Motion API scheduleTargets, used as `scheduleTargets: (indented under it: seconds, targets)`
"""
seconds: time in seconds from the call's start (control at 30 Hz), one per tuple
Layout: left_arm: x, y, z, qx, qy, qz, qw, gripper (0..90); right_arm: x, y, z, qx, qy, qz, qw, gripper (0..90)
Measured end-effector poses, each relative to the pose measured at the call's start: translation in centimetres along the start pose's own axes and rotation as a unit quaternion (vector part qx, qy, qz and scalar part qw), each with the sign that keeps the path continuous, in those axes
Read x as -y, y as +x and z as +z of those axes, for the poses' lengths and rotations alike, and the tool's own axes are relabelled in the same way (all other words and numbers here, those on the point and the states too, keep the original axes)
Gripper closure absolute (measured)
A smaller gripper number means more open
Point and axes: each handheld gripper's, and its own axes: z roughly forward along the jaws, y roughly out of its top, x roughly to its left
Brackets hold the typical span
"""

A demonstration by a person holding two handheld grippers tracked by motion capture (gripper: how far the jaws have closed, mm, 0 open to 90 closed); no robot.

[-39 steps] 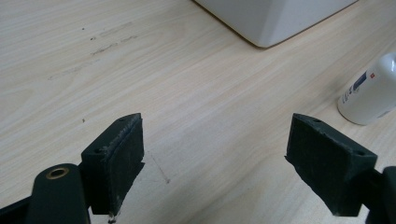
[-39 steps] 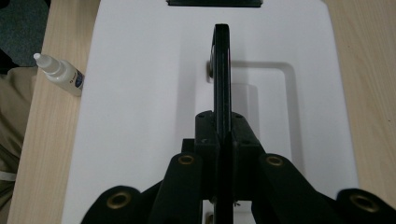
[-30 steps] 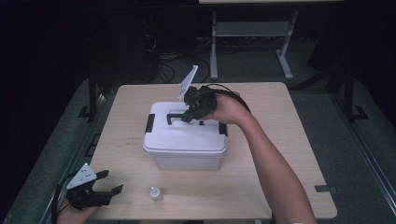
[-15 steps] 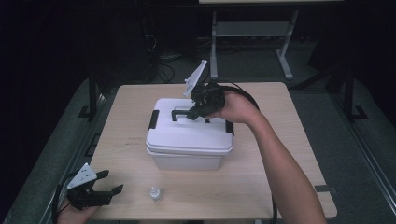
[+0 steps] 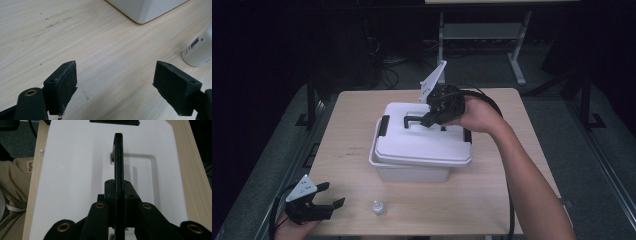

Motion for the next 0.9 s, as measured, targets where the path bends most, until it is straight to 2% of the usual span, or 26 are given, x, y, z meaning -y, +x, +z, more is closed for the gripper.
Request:
scheduleTargets:
  seconds: [0.3,0.6,0.9]
  targets:
    - [0.0,0.0,0.1,-0.002,-0.001,-0.001,1.0,18.7,1.7,0.7,-2.0,0.014,-0.001,0.011,0.9998,84.2]
    - [0.0,0.0,0.3,-0.001,0.006,0.004,1.0,18.7,3.3,1.2,-3.6,0.026,-0.005,0.019,0.9995,84.2]
    - [0.1,0.0,0.4,0.0,0.004,0.0,1.0,18.7,5.0,1.7,-4.9,0.035,-0.005,0.029,0.999,84.2]
